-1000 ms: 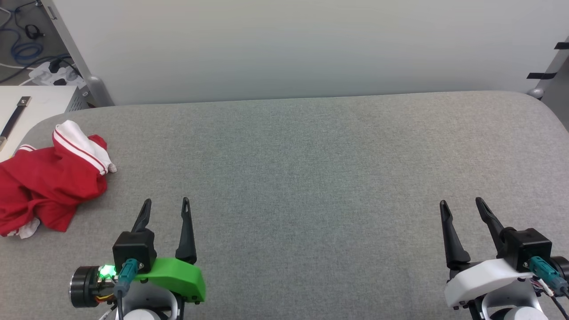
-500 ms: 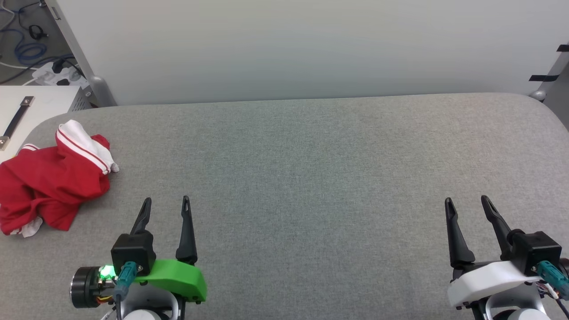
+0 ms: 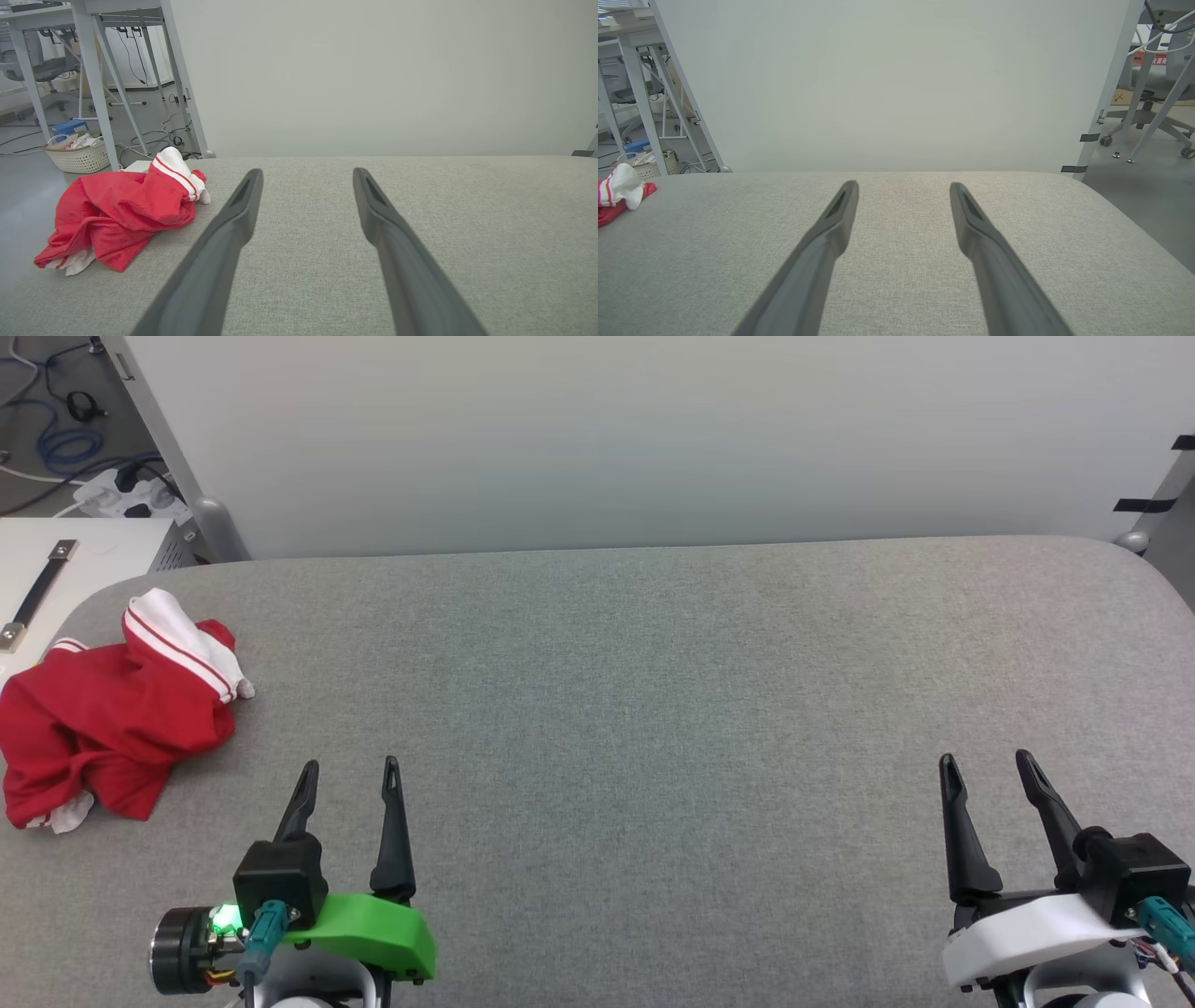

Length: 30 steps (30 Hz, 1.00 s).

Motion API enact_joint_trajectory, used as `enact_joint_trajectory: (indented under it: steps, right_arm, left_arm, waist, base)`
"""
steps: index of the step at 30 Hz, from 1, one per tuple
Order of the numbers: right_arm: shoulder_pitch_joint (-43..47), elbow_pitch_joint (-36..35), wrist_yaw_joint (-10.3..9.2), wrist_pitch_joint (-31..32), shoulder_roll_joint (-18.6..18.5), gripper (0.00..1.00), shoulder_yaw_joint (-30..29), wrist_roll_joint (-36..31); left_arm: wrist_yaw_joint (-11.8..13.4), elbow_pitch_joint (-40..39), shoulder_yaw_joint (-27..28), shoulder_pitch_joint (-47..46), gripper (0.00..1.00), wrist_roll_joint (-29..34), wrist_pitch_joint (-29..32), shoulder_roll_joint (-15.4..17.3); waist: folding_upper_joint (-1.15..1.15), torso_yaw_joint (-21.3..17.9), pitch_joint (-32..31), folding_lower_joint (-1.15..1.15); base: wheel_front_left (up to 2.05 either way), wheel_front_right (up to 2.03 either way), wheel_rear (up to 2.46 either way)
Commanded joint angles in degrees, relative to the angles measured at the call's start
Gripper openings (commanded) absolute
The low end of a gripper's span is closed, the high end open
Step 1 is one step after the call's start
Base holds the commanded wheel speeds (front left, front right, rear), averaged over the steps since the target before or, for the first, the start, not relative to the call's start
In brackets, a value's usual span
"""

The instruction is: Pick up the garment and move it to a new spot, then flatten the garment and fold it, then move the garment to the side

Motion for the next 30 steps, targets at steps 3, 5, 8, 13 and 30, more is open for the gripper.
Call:
enact_joint_trajectory:
  steps: [3,5,8,13,30]
  right_arm:
    - [1.1,-0.5,-0.02,-0.9,0.1,1.00,-0.1,0.5]
    - [1.2,-0.5,-0.02,-1.2,0.1,1.00,-0.2,0.6]
    - [1.5,-0.5,-0.03,-1.5,0.1,1.00,-0.1,0.7]
    - [1.9,-0.7,-0.03,-2.1,0.1,1.00,0.0,0.9]
    - [3.2,-1.3,-0.03,-4.1,0.1,1.00,-0.3,1.8]
  left_arm:
    - [0.6,0.2,-0.3,0.6,1.00,-0.5,-0.8,-0.2]
    - [0.7,0.3,-0.4,0.7,1.00,-0.6,-1.0,-0.2]
    - [0.7,0.5,-0.5,0.8,1.00,-0.7,-1.4,-0.2]
    - [0.9,0.7,-0.7,1.2,1.00,-0.8,-2.0,-0.2]
    - [1.5,1.3,-1.3,2.0,1.00,-1.6,-4.0,-0.2]
  waist:
    - [0.00,0.1,-0.1,0.00]
    - [0.00,0.2,-0.1,0.00]
    - [0.00,0.3,-0.2,0.00]
    - [0.00,0.3,-0.4,0.00]
    - [0.00,0.6,-0.9,0.00]
  base:
    - [0.00,0.00,0.00]
    - [0.00,0.00,0.00]
    - [0.00,0.00,0.00]
    - [0.00,0.00,0.00]
    - [0.00,0.00,0.00]
